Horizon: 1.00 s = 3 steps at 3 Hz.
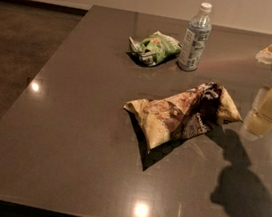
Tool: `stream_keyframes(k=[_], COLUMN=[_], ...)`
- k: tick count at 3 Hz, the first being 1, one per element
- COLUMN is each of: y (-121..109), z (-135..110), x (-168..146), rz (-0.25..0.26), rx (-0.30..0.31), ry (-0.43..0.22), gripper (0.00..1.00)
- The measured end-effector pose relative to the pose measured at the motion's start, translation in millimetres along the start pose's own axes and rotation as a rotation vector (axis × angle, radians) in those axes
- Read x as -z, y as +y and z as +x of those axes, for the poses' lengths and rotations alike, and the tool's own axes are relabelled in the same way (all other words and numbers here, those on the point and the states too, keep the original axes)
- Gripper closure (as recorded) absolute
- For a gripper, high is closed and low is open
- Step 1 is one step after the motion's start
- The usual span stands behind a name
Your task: Knock blue plastic bottle over
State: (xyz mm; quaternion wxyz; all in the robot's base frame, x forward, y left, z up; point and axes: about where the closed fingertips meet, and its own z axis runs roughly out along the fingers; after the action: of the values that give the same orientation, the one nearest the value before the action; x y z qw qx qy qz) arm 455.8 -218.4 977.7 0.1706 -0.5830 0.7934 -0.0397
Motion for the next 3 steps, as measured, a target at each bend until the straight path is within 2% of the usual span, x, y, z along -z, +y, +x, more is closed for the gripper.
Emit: stream_keyframes(k=[1,2,3], y=[-40,-90,-157], z=[-4,-11,-20], x=[-18,-39,-61], rz=[0.025,0.058,0.104], rx=[-0.083,-0.173,-0.300], ry=[-0.016,-0.055,-0.159], gripper=[0.00,0.00,0.00])
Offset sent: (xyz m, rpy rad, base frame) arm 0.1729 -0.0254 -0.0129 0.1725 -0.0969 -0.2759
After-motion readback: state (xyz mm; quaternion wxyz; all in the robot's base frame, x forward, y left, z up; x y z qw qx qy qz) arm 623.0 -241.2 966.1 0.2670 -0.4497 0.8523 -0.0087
